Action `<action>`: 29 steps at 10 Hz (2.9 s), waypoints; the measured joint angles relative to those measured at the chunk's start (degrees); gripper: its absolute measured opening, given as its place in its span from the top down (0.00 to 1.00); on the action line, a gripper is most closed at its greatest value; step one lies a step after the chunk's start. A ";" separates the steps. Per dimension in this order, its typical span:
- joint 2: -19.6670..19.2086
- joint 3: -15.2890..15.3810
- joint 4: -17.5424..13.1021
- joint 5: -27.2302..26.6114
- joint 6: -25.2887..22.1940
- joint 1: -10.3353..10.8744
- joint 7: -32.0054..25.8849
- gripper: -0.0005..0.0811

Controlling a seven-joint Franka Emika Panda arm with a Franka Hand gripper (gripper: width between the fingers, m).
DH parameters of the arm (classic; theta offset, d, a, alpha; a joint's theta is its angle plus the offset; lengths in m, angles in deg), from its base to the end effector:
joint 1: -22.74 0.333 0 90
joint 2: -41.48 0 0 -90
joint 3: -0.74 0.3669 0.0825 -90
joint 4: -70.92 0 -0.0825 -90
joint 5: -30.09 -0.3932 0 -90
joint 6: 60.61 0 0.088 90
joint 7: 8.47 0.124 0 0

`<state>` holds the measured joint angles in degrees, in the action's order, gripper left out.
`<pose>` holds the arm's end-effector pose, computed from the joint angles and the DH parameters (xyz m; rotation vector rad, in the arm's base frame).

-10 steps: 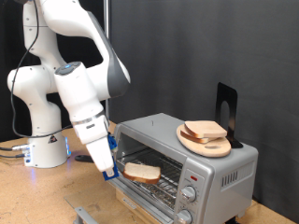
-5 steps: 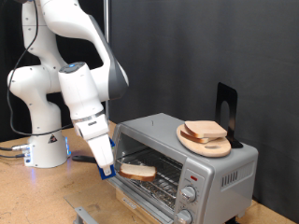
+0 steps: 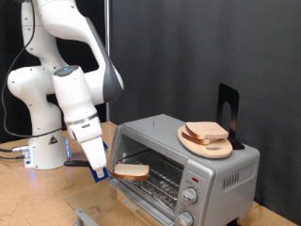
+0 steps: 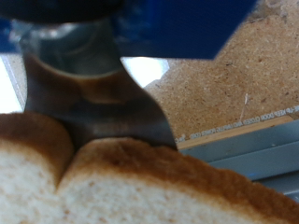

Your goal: Make a piece of toast with the oven

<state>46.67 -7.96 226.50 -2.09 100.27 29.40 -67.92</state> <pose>0.4173 -0.0368 0.2949 -2.9059 -0.7188 -0.4095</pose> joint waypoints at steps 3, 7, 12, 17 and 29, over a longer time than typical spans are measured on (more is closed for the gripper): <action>1.82 -0.01 0.22 1.31 -1.88 -0.30 3.25 0.47; 3.18 1.75 -3.78 14.53 -8.66 -2.03 18.06 0.47; 2.30 3.35 -6.36 27.89 -10.80 -2.26 26.97 0.47; 2.11 3.53 -7.15 29.44 -10.82 -1.98 28.09 0.47; 7.73 -4.12 -0.75 9.40 -9.76 -3.67 12.58 0.47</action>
<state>54.40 -12.08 225.75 7.32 90.51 25.73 -55.33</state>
